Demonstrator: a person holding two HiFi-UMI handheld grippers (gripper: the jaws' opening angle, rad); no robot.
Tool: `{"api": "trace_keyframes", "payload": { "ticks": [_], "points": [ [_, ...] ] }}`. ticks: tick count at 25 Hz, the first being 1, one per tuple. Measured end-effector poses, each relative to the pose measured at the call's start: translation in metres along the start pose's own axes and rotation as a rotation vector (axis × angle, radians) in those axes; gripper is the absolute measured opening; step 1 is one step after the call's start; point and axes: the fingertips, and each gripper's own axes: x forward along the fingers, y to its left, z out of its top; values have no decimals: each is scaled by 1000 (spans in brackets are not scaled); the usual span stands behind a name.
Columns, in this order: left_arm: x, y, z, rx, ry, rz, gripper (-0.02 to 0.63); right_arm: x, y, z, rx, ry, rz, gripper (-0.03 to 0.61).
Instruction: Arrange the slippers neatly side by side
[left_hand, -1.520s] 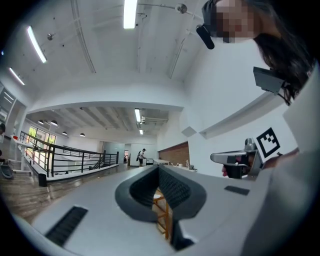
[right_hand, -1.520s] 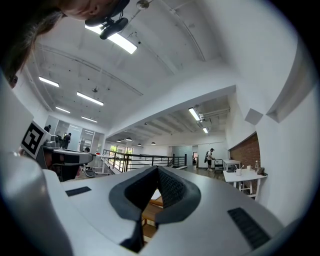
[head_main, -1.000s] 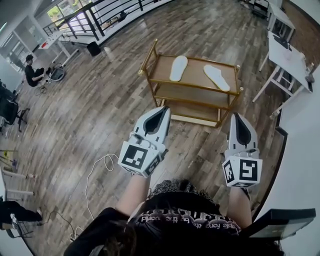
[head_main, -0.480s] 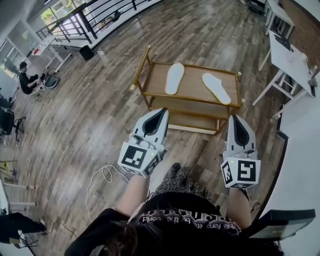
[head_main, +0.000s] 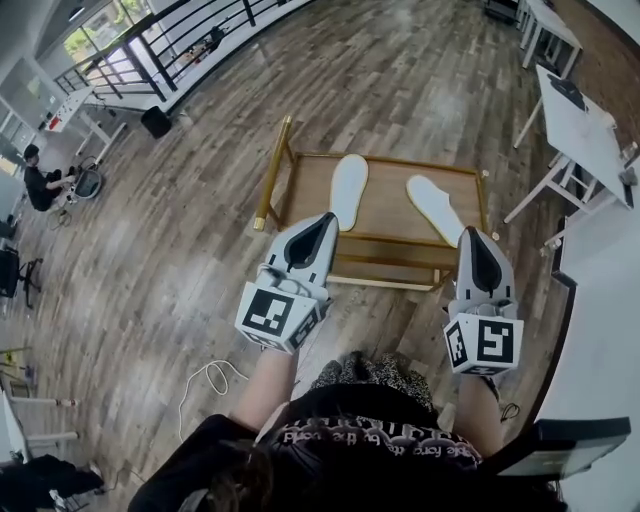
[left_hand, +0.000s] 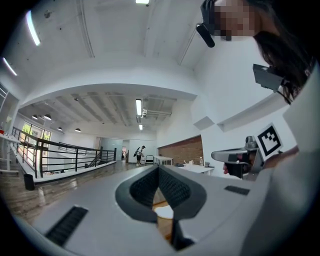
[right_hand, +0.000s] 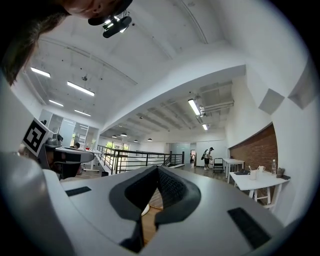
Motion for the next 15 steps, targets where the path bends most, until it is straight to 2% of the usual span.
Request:
{"api": "trace_keyframes", "payload": {
  "ticks": [7, 15],
  "points": [
    [41, 22, -10, -2, 19, -19, -7, 43, -13, -9, 8, 19, -12, 3],
    [99, 42, -20, -10, 37, 24, -7, 102, -51, -18, 4, 15, 16, 3]
  ]
}}
